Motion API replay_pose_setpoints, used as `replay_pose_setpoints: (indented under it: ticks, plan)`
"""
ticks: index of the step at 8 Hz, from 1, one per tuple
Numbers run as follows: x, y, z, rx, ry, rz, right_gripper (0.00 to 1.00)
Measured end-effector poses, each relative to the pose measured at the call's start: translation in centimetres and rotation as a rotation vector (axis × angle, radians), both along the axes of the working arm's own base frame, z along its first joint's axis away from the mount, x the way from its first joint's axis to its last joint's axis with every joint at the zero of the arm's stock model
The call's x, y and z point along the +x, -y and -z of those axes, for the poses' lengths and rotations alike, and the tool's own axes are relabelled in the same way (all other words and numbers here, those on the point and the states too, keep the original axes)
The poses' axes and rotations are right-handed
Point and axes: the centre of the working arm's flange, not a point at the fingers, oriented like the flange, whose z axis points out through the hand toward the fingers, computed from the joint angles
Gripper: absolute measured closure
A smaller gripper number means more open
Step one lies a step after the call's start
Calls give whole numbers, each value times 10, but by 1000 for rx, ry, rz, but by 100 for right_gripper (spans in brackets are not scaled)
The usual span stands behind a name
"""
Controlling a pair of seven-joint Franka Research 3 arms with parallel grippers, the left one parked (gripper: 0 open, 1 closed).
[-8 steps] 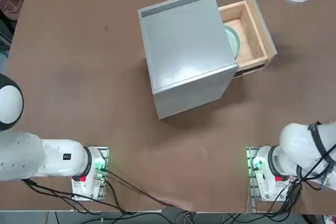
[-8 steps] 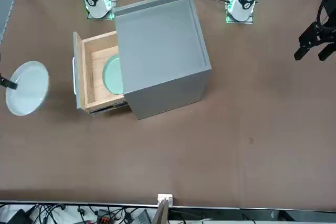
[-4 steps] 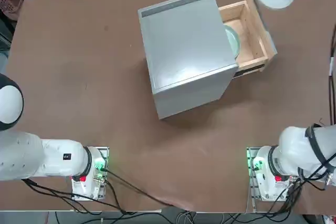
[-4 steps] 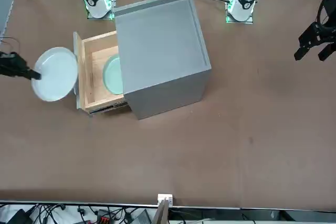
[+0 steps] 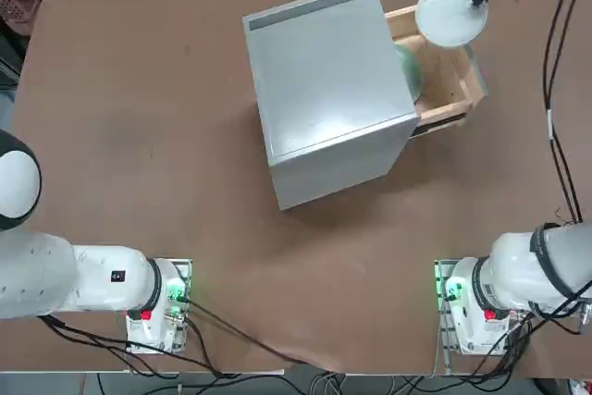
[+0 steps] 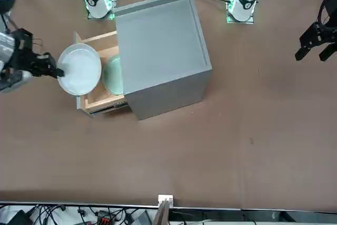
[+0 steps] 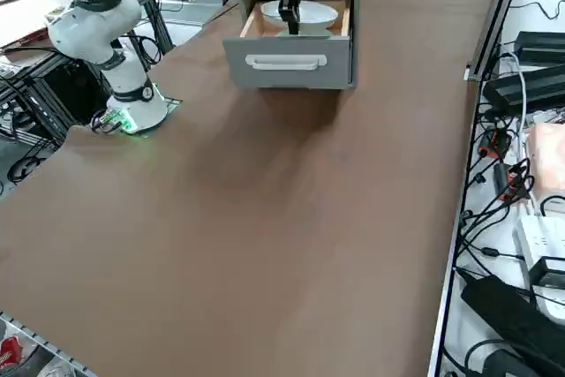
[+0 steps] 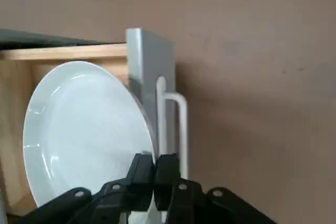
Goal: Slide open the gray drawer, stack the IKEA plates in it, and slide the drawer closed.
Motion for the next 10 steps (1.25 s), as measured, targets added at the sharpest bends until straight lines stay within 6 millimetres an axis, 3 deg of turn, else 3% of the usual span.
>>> replay_pose_setpoints:
  ticks: [2, 5, 8, 9, 10]
  plan:
    - [-4, -42, 7, -27, -18, 10, 100]
    - [-16, -109, 50, -48, -22, 42, 100]
    - [-31, -150, 74, -65, -37, 48, 95]
    - [-33, -154, 75, -66, -39, 45, 84]
    - [-33, -154, 75, -73, -35, 41, 67]
